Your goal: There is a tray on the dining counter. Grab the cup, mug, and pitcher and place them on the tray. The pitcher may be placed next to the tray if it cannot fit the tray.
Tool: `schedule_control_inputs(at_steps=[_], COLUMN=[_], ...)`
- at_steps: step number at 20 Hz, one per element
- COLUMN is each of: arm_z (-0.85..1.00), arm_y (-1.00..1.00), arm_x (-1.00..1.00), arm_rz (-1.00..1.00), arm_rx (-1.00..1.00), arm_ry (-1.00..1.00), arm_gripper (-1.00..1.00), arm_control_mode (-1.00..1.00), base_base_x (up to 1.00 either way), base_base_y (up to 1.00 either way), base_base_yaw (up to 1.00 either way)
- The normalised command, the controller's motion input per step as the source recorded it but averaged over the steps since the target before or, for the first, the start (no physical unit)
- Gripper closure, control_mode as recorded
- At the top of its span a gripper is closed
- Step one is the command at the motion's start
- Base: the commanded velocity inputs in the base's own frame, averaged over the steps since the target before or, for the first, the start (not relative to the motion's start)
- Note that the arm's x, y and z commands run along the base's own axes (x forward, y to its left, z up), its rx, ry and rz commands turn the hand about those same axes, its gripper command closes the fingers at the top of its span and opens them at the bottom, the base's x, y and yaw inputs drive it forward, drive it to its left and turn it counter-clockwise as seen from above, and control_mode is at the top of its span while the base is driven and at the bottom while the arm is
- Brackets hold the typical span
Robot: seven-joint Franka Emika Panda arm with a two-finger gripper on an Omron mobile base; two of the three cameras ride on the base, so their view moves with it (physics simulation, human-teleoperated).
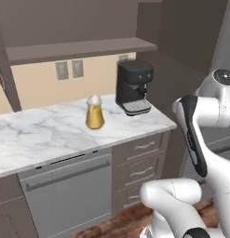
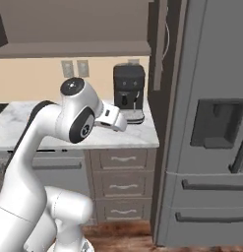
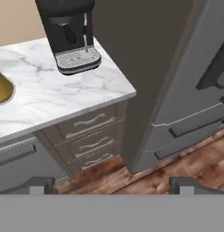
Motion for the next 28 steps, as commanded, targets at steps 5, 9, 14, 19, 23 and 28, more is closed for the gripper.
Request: schedule_control_inputs(at_steps=[5, 9, 14, 19, 23, 28], arm_z=[0.00, 0.00, 0.00, 0.00, 0.00, 0.00], arm_y=[0.00, 0.00, 0.00, 0.00, 0.00, 0.00], arm_x=[0.00, 0.00, 0.00, 0.00, 0.00, 0.00], arm_rz=[0.00, 0.00, 0.00, 0.00, 0.00, 0.00], arm_rx=[0.00, 0.00, 0.00, 0.00, 0.00, 0.00], arm_ry=[0.00, 0.00, 0.00, 0.00, 0.00, 0.00], arm_gripper=[-1.00, -1.00, -1.00, -1.00, -1.00, -1.00], arm_control_mode=[1.00, 1.00, 1.00, 1.00, 1.00, 1.00], base_base_x=[0.00, 0.11, 0.08, 0.30, 0.50, 0.65], base_base_y=[0.19, 0.10, 0.32, 0.70, 0.74, 0.05], base_base_yaw=[0.42, 0.38, 0.33, 0.10, 0.02, 0.00])
